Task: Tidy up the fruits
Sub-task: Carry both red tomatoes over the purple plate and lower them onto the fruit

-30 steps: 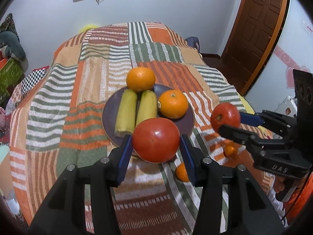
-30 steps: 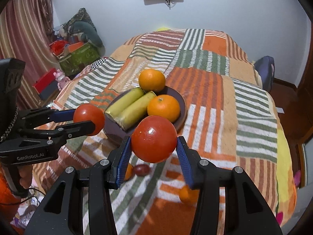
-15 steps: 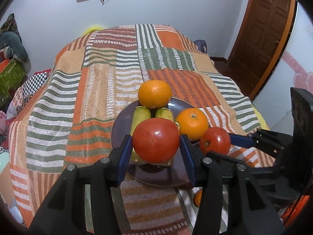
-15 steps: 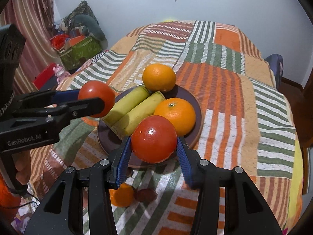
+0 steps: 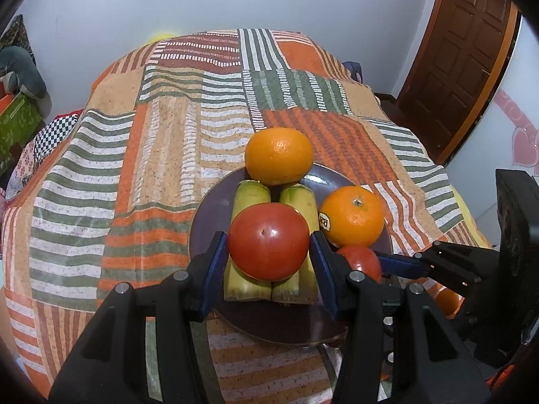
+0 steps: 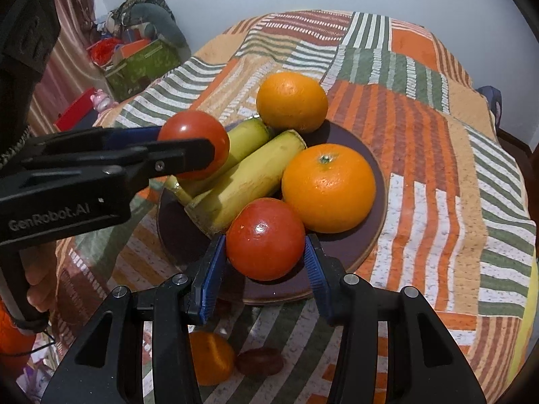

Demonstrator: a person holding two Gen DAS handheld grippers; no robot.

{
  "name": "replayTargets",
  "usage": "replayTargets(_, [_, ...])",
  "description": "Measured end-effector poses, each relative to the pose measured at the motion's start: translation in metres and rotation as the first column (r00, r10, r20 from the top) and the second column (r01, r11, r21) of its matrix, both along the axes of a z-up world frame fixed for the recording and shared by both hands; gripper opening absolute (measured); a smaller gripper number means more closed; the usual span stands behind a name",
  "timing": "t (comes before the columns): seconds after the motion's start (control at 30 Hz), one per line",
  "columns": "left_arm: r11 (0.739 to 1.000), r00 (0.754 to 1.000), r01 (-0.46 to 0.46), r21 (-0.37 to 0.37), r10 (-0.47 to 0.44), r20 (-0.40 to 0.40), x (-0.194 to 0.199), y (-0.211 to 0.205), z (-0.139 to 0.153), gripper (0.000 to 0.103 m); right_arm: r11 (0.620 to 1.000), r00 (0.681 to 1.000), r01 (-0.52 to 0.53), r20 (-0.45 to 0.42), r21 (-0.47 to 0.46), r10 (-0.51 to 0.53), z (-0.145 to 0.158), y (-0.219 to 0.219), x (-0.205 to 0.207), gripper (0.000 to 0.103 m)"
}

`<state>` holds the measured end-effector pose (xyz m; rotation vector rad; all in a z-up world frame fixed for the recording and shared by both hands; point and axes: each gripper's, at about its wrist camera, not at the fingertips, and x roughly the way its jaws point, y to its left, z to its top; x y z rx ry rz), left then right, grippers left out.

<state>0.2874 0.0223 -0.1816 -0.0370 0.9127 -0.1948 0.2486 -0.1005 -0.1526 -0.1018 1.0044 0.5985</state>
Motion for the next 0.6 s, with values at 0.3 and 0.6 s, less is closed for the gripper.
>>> replayTargets(0.3, [1.0, 1.0, 0.017, 0.016, -0.017, -0.004, 0.0, -0.007, -0.001, 0.051, 1.0, 1.0, 0.002, 0.005, -0.014, -0.002, -0.001, 0.004, -0.001, 0.044])
replayTargets(0.6, [1.0, 1.0, 0.002, 0.012, -0.003, 0.025, -0.016, -0.004, 0.017, 0.056, 0.999, 0.999, 0.031, 0.042, -0.01, -0.031, 0.014, -0.009, -0.006, 0.056])
